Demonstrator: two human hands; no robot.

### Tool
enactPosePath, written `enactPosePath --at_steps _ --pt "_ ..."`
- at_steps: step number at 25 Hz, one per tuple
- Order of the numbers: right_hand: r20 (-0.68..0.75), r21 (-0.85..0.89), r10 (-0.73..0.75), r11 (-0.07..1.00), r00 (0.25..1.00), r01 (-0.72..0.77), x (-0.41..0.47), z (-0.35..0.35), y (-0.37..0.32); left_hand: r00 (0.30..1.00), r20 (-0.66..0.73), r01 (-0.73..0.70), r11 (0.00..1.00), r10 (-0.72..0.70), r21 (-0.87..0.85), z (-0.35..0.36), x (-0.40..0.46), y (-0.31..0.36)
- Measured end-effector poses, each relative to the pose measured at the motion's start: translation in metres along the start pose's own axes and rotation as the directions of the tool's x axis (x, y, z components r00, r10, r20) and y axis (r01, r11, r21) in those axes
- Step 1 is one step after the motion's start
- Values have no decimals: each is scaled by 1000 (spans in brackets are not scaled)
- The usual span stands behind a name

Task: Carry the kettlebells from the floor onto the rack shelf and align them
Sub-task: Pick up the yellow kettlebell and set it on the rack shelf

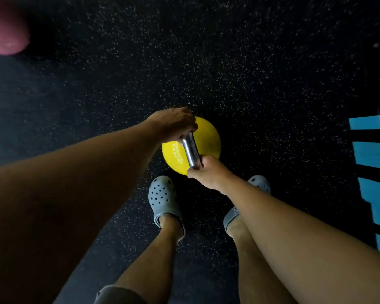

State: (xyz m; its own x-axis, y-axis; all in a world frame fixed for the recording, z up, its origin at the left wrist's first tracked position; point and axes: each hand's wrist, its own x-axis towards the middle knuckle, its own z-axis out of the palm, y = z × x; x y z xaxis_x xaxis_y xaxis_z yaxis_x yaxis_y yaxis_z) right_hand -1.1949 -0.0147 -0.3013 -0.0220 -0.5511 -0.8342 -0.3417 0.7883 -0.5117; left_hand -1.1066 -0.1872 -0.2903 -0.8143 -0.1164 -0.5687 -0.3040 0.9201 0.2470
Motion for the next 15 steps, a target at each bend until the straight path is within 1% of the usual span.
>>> enactPosePath --at_steps 2,4,6,8,9,11,12,15 --pt "-36 21 25 999 999 -24 -4 -6 -4 999 37 -2 1000 3 -27 -6 4 2" --pt "-135 -25 50 998 990 -54 -9 -25 -7 997 68 51 994 -45 -92 -14 8 6" --pt "-172 -136 24 990 985 -48 -13 -55 -12 989 104 131 961 -109 -242 -20 4 10" --pt "-149 -266 -40 964 988 -1 -20 -84 -22 979 135 194 893 -151 -406 -24 -5 16" --pt "-148 -320 -70 947 987 19 -26 -96 -26 977 133 210 866 -167 -453 -29 -9 22" --pt "-172 -393 -122 919 977 46 -42 -119 -33 976 98 218 831 -196 -511 -45 -10 37" --pt "-200 -413 -136 910 970 42 -51 -135 -36 979 63 200 826 -196 -526 -61 -3 44" --pt "-339 -412 -131 911 932 -22 -80 -191 -47 989 -49 95 864 -136 -494 -127 26 52"
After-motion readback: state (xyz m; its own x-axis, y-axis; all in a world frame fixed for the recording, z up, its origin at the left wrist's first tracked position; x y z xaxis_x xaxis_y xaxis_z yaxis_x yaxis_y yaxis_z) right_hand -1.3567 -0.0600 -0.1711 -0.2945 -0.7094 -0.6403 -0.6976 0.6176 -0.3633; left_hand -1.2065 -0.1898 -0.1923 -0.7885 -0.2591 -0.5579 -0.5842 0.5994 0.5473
